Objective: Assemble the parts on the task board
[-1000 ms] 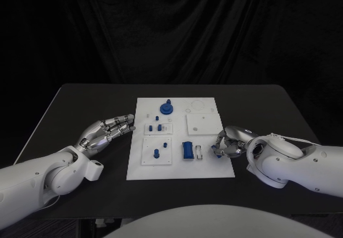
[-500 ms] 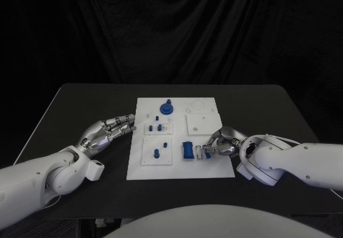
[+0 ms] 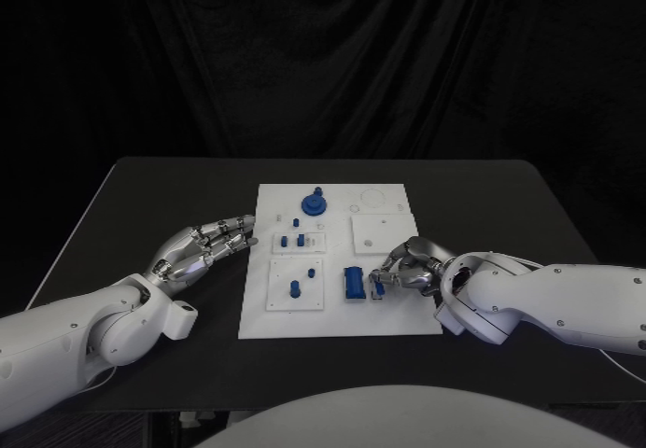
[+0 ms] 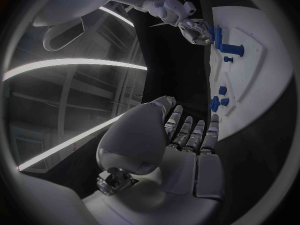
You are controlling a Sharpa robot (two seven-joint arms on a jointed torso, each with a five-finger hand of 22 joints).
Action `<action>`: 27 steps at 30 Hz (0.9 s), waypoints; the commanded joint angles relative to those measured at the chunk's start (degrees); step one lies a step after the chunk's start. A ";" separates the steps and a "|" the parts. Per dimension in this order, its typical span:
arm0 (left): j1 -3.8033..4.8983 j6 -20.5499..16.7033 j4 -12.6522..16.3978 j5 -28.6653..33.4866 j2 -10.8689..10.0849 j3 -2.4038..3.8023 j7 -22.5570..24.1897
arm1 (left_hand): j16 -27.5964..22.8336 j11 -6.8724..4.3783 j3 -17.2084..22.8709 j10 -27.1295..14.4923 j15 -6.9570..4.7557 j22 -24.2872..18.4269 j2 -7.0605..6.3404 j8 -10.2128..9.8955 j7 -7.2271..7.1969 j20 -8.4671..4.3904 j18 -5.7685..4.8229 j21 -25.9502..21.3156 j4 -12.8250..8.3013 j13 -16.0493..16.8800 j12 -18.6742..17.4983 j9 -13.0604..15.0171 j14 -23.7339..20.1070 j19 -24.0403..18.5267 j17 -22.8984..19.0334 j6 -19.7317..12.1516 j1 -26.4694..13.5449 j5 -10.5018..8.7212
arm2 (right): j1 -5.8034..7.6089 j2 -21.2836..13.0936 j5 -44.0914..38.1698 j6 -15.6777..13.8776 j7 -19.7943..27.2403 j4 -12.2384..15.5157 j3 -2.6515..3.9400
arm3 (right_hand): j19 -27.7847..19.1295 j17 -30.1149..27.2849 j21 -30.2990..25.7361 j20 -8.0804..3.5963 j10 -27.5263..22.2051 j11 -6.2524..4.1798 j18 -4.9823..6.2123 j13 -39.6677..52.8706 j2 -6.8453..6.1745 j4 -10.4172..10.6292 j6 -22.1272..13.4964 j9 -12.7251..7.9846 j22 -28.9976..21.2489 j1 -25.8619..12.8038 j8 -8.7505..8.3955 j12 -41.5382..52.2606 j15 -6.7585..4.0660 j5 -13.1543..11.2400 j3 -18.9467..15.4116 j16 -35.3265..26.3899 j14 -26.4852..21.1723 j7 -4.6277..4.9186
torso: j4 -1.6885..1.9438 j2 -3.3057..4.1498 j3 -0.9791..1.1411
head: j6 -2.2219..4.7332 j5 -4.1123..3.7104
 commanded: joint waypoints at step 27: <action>-0.22 0.91 0.00 0.25 0.07 0.05 0.85 | 0.13 0.34 0.31 -0.08 0.22 -0.06 0.19 0.24 0.24 0.07 -0.40 0.26 -0.04 -0.03 -0.42 -0.05 0.01 0.33 0.00 -0.20 0.30 0.33 | -0.16 0.31 -5.41 3.21 -4.00 -0.72 -0.05 | 1.62 -0.11 -1.56 0.53 5.86 0.81 0.11 15.08 -0.08 2.33 -2.00 0.90 10.74 -4.27 -1.53 0.16 0.50 -14.37 -3.58 -1.04 3.36 1.10 | -0.14 0.01 0.01 | -0.01 0.15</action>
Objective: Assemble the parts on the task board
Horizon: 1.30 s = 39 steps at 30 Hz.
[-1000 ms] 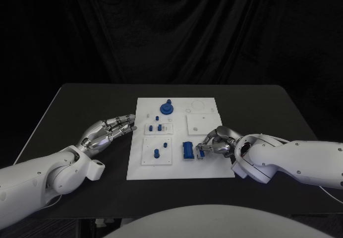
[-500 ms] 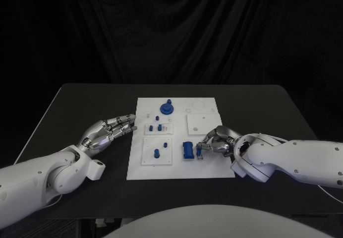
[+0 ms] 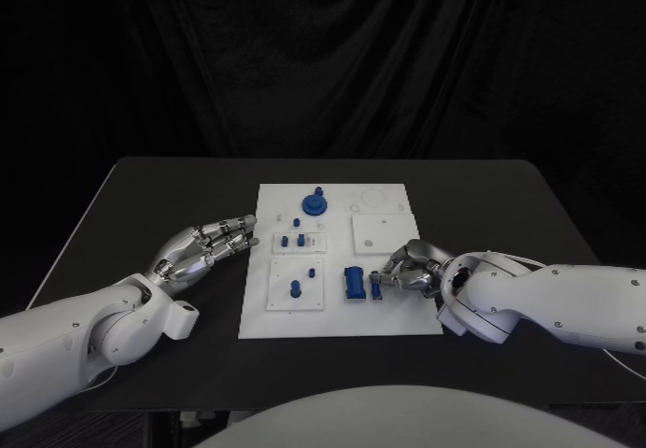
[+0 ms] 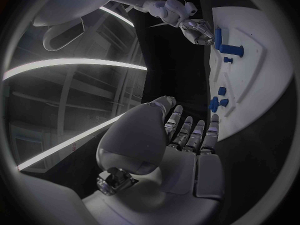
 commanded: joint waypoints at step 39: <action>-0.24 0.65 0.15 0.25 -0.20 0.05 0.71 | 0.16 0.33 0.44 -0.14 0.26 -0.06 0.18 0.25 0.27 0.07 -0.45 0.27 -0.07 -0.03 -0.25 -0.04 0.01 0.41 0.01 -0.17 0.27 0.37 | -1.15 -4.42 -16.36 -0.24 14.04 2.93 -0.10 | 2.47 3.95 3.10 2.37 4.97 2.58 -0.59 13.74 -1.52 -9.24 -5.19 -15.62 11.77 8.93 -17.14 -0.60 2.43 17.49 8.86 2.17 3.95 3.80 | -0.05 0.02 -0.04 | -0.01 0.24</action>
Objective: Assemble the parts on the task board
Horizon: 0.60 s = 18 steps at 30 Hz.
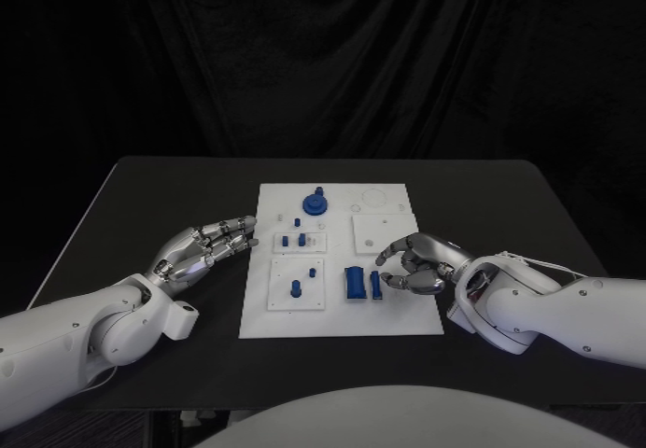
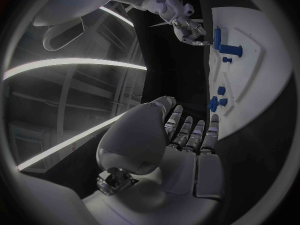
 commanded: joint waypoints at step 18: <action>-0.16 0.71 0.01 0.24 0.13 0.05 0.62 | 0.17 0.31 0.36 -0.14 0.27 -0.12 0.17 0.26 0.27 0.06 -0.47 0.26 0.07 -0.02 -0.22 -0.04 0.01 0.37 0.01 -0.16 0.26 0.43 | -0.41 1.24 -3.37 6.03 -2.03 -1.57 0.00 | 2.14 3.16 -0.01 0.29 4.39 0.31 -0.50 12.52 -0.66 -1.43 2.01 -3.11 11.58 -1.09 -2.85 -0.80 0.40 0.07 3.78 0.07 3.84 0.08 | 0.06 -0.08 -0.01 | -0.01 -0.01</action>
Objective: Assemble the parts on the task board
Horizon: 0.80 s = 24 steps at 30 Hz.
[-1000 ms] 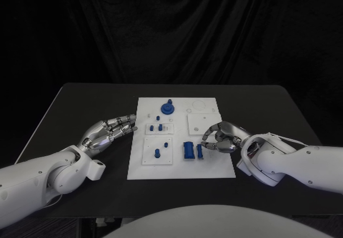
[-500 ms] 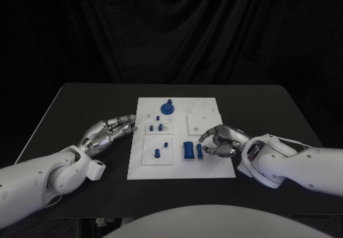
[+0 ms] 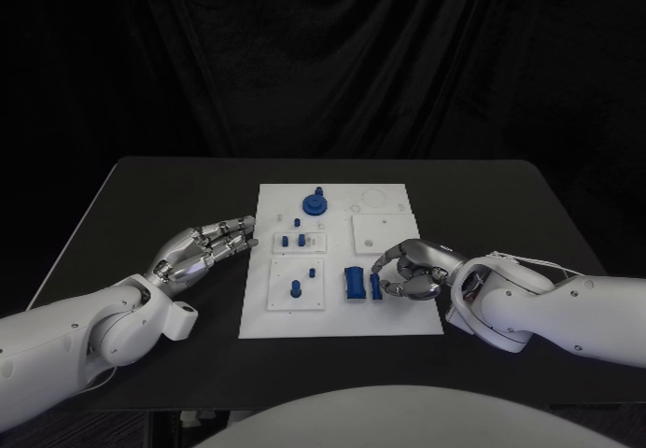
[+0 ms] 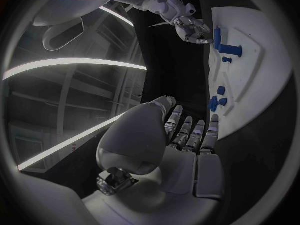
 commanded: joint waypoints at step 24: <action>-0.23 0.83 -0.02 0.24 0.18 0.05 0.50 | 0.17 0.31 0.43 -0.15 0.27 -0.05 0.17 0.27 0.27 0.05 -0.50 0.26 0.06 -0.03 -0.24 -0.03 -0.01 0.39 0.01 -0.13 0.25 0.25 | -0.35 0.63 -6.16 6.00 -6.28 -0.90 0.00 | 0.97 -0.06 -2.67 1.26 1.61 1.33 0.13 8.26 0.26 1.96 1.81 -3.20 10.69 -4.51 -3.21 -2.54 1.33 -3.69 0.79 -1.39 3.16 0.56 | -0.06 -0.03 -0.05 | -0.01 0.08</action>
